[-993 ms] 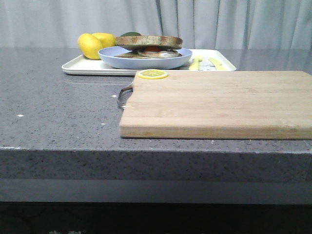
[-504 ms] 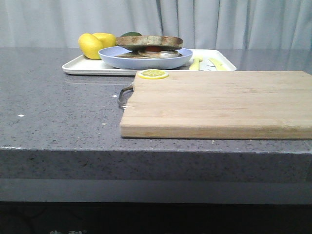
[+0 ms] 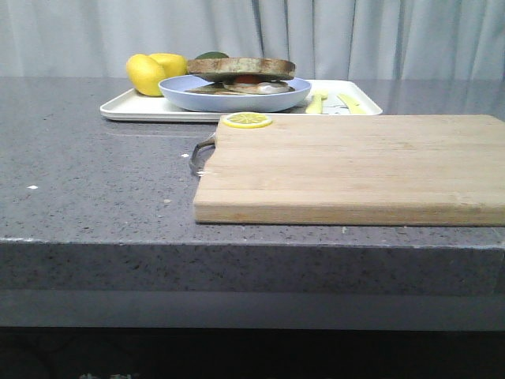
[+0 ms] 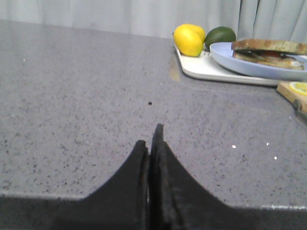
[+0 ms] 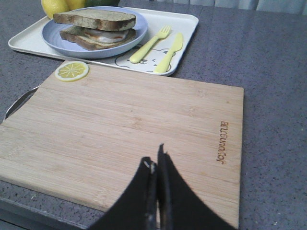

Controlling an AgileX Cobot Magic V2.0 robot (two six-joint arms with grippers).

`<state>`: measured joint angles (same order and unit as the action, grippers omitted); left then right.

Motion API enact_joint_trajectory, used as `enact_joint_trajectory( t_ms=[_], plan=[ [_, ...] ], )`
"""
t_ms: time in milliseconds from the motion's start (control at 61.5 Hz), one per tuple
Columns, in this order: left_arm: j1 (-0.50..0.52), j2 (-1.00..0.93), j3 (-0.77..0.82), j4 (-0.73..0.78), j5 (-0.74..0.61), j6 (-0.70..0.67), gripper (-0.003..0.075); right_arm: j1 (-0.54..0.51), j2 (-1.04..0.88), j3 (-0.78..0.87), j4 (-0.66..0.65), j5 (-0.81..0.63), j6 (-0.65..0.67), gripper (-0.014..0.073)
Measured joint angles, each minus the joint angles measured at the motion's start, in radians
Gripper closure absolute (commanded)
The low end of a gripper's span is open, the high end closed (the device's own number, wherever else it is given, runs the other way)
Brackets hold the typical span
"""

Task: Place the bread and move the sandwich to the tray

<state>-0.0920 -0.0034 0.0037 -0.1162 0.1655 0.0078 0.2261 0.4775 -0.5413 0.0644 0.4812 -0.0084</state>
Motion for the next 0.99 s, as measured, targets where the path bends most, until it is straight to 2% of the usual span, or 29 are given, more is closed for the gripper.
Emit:
enact_joint_trajectory(
  t_ms=[993],
  plan=[
    [0.0, 0.0, 0.0, 0.0, -0.018, 0.0, 0.0741, 0.0, 0.0, 0.0, 0.0, 0.0, 0.0, 0.0654]
  ],
)
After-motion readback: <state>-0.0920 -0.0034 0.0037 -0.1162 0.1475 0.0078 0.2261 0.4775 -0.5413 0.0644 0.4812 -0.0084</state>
